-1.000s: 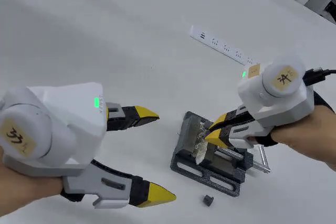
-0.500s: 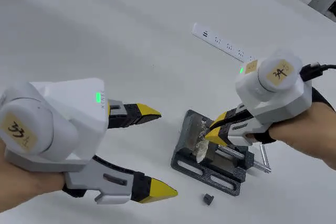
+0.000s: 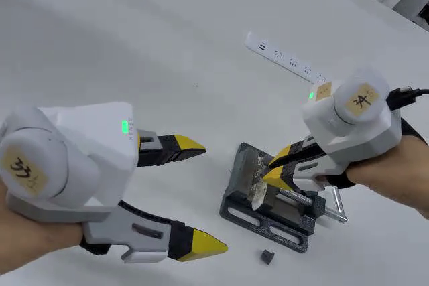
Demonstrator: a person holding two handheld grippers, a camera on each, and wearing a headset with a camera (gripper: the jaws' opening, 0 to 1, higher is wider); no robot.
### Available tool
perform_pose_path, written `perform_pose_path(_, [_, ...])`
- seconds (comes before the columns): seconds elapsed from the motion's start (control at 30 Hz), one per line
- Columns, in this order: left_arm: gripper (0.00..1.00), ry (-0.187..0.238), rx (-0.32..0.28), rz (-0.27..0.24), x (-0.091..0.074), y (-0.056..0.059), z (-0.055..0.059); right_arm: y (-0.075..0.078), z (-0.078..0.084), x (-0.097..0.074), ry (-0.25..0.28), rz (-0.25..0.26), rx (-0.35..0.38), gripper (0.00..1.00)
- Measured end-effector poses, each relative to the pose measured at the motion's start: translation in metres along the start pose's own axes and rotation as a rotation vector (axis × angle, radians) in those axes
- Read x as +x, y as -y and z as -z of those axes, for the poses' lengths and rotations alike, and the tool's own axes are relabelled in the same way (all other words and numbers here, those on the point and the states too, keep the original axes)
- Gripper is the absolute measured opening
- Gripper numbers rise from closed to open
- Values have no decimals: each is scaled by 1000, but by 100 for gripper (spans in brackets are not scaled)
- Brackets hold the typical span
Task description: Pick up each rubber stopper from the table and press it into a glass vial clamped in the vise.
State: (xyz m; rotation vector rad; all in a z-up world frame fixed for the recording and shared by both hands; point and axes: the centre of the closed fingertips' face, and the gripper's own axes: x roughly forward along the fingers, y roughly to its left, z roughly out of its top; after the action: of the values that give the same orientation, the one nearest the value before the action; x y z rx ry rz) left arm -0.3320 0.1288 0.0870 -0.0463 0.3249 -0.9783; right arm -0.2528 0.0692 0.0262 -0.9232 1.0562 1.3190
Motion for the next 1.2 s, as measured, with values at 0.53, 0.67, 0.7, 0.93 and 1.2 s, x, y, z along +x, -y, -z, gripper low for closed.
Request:
perform_pose_path(0.53, [69,-3,1,3,2,2,-3,1,-6,-15,47,10,5,4])
perform_pose_path(0.67, [69,-4,-1,6,2,2,-2,-1,-6,-15,46,8,-1,2])
perform_pose_path(0.7, [69,-5,0,6,2,2,-1,-1,-5,-14,44,7,-1,2])
perform_pose_path(0.93, [69,-8,-3,5,2,1,0,-2,-2,-9,37,-2,2,2])
perform_pose_path(1.2, [68,-9,-5,10,2,1,2,1,-2,-5,37,-2,-1,2])
